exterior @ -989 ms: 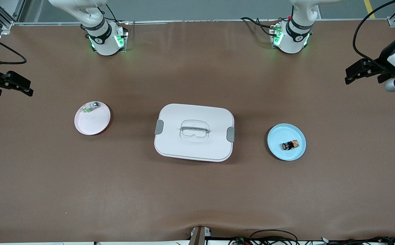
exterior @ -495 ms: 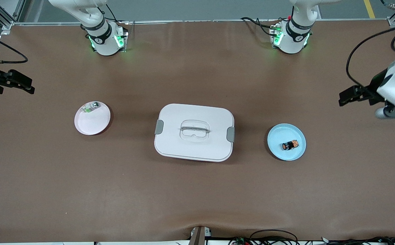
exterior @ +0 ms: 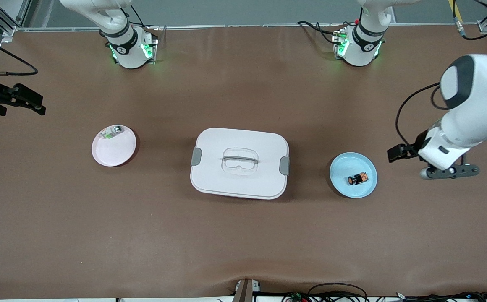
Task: Transfer orange switch to right arm and place
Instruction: 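Lower the left gripper and grasp the orange switch on the plate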
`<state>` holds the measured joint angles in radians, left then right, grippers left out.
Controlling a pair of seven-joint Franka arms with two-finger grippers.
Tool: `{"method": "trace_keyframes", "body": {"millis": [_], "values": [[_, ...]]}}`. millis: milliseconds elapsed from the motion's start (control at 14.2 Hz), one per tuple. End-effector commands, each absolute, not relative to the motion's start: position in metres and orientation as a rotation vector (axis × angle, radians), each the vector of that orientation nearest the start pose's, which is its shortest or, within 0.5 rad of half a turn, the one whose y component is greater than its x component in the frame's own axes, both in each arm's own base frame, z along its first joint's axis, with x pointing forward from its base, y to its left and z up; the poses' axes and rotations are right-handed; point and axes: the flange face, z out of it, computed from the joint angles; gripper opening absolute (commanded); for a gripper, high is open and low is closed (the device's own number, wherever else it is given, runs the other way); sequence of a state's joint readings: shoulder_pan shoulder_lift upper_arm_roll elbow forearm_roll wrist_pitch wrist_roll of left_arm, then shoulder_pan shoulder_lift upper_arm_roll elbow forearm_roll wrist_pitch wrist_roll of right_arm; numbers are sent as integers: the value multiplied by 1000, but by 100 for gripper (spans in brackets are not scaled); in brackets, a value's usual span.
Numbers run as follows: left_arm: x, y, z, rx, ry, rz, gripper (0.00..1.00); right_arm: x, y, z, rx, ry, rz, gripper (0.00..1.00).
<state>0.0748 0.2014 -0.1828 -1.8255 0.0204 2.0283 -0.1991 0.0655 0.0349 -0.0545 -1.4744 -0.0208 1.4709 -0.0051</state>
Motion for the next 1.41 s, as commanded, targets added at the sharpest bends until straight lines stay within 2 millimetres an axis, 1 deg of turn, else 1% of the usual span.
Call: {"method": "trace_keyframes", "body": {"millis": [0, 141, 212, 353, 424, 636, 777, 989, 1201, 1343], "values": [[602, -63, 397, -3147, -223, -19, 100, 558, 0, 646, -3170, 1, 41, 100], [606, -68, 372, -3150, -266, 14, 100, 560, -2, 646, -3170, 6, 22, 100], [609, -70, 355, -3151, -263, 43, 100, 559, -4, 647, -3169, 10, 24, 100], [612, -76, 330, -3158, -269, 65, 100, 558, -9, 647, -3167, 22, 27, 100], [613, -75, 318, -3158, -280, 87, 100, 558, -6, 647, -3167, 20, 29, 100], [618, -80, 293, -3166, -341, 63, 100, 558, -1, 648, -3167, 18, 31, 100], [619, -89, 274, -3172, -361, 59, 100, 559, -1, 647, -3167, 17, 29, 100], [621, -89, 248, -3176, -393, 65, 100, 557, -6, 649, -3165, 30, 27, 100], [623, -83, 224, -3183, -412, 55, 100, 558, -7, 647, -3165, 32, 29, 100], [623, -83, 213, -3187, -418, 53, 100, 558, -5, 647, -3165, 27, 29, 100]]}}
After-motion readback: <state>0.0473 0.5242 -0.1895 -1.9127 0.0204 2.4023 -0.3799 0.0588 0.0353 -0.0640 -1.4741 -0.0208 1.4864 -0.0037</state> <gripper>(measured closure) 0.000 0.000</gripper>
